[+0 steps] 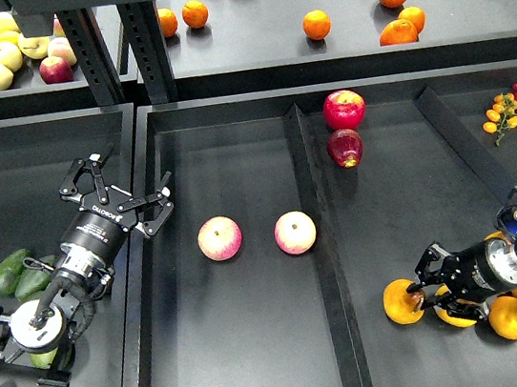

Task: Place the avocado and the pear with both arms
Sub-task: 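Set the fruit half beside the other halves and open the right gripper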

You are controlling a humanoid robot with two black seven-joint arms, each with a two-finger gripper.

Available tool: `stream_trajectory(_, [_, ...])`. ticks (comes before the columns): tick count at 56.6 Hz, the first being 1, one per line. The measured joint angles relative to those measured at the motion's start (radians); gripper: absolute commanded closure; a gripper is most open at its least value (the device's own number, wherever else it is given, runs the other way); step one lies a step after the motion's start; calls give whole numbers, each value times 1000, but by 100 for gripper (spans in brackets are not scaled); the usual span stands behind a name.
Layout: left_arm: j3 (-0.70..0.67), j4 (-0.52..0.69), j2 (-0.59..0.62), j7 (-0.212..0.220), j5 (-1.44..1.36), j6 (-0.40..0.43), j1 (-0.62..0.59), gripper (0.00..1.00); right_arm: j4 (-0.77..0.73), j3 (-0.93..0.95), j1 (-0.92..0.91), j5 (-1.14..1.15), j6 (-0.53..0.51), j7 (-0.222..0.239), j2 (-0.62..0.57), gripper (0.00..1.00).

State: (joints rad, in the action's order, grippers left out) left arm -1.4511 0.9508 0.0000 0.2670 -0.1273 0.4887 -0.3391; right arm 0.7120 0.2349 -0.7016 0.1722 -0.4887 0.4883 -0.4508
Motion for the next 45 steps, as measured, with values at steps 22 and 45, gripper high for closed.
stream_trajectory(22, [3, 2, 0, 2, 0, 0, 0, 1, -9, 53, 21, 3, 0, 1, 31, 1])
stream_trajectory(45, [13, 12, 0, 6, 0, 0, 0, 1, 39, 183, 1, -3, 0, 1, 23, 1])
